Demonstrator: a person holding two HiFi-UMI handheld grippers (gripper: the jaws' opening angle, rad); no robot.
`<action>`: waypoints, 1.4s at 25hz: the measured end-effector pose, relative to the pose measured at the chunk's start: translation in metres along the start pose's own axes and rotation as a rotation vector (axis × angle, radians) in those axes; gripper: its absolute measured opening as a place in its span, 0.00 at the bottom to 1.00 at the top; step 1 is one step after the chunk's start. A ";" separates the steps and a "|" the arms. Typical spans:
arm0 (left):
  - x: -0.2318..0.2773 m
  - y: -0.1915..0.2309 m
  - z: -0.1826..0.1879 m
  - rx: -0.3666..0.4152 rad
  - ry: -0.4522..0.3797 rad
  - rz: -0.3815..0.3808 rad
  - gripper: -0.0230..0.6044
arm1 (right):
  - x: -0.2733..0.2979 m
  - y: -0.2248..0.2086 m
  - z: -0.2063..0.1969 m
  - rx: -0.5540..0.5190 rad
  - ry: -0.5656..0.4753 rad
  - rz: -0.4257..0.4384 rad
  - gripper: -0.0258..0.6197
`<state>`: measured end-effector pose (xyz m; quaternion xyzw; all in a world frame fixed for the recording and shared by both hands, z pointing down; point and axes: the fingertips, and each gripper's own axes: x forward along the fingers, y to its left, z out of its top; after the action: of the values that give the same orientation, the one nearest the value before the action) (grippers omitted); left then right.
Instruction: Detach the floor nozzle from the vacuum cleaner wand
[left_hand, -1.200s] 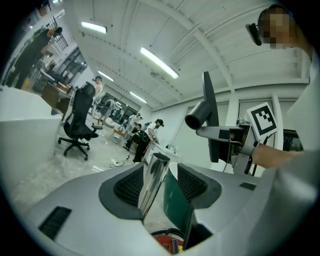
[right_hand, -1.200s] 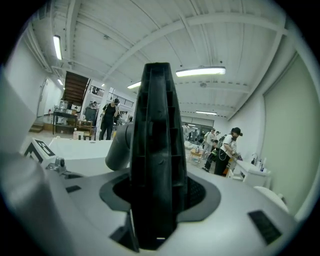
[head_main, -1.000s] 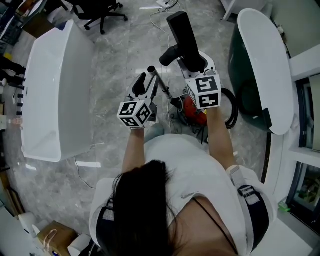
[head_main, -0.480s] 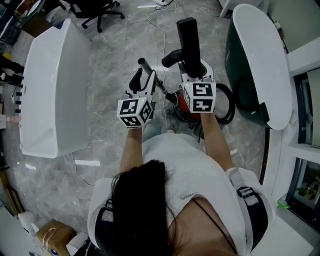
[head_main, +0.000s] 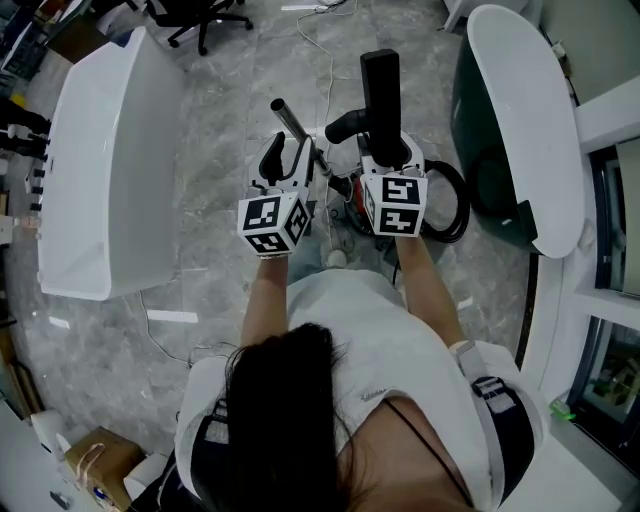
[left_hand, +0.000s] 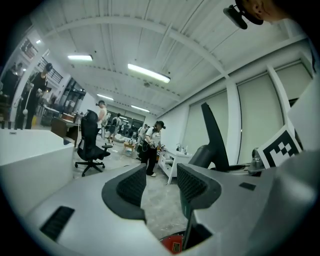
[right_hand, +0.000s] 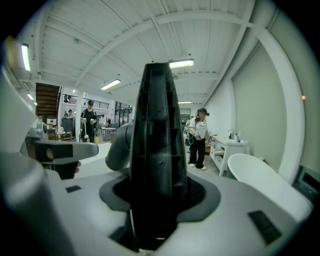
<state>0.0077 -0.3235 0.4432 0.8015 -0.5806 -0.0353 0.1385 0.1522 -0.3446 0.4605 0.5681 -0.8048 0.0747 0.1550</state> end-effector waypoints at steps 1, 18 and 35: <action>-0.002 -0.001 0.000 0.008 0.003 0.000 0.35 | -0.001 0.003 -0.002 0.003 0.007 0.005 0.38; -0.021 0.000 0.004 0.004 0.026 0.034 0.28 | -0.012 0.027 -0.008 -0.017 0.038 0.008 0.38; -0.065 0.039 0.012 0.034 0.021 0.077 0.12 | -0.015 0.096 -0.003 -0.038 0.047 0.034 0.38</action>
<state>-0.0517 -0.2755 0.4355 0.7813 -0.6099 -0.0117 0.1319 0.0673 -0.2972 0.4640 0.5494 -0.8117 0.0754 0.1834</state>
